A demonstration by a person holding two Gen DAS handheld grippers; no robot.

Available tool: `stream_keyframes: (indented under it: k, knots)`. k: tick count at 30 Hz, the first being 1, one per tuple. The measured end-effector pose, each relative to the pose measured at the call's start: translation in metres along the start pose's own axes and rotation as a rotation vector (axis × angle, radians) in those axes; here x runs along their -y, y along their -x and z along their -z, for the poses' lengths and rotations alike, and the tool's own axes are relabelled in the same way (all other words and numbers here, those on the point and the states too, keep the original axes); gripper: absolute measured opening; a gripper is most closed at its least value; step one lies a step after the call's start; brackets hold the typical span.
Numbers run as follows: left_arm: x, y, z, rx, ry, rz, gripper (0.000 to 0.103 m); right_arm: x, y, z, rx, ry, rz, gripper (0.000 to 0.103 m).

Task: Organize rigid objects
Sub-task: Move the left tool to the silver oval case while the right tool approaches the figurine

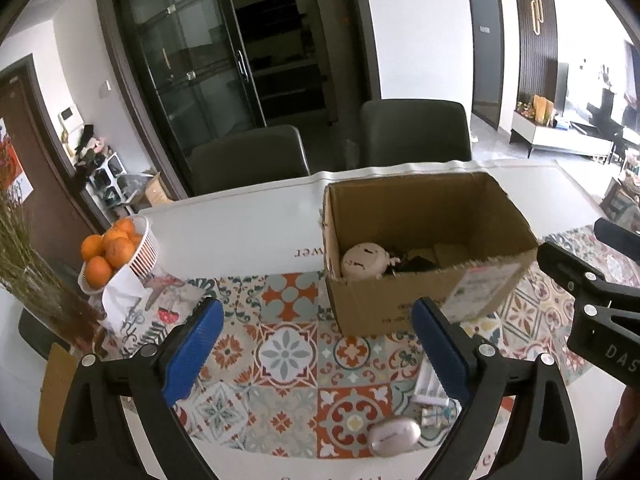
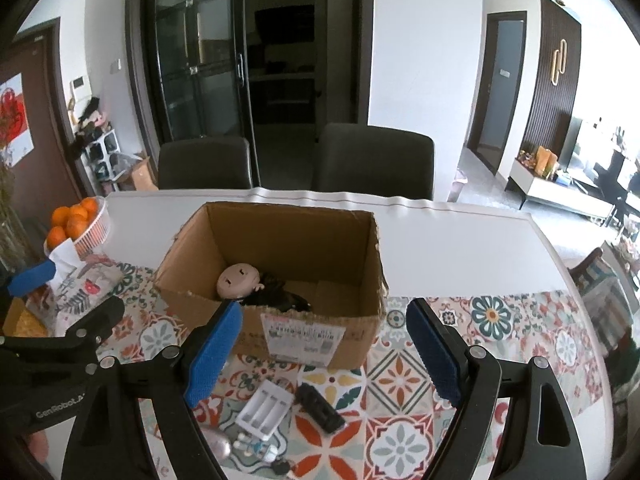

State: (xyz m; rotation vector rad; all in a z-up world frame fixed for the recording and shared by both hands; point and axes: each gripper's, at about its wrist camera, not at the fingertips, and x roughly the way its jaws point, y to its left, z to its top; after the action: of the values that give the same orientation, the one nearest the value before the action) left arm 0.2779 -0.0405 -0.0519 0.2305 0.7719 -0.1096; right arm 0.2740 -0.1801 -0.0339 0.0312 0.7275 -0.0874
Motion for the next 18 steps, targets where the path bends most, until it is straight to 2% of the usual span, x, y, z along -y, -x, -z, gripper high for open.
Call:
stream_keyframes:
  k: [10, 18]
  knots:
    - [0.001, 0.007, 0.036, -0.031, 0.006, 0.045, 0.096, -0.002, 0.014, 0.033, -0.005, -0.013, -0.022, 0.084]
    - [0.006, 0.005, 0.072, -0.055, -0.015, 0.064, 0.096, -0.008, 0.009, 0.069, -0.068, -0.019, -0.043, 0.084]
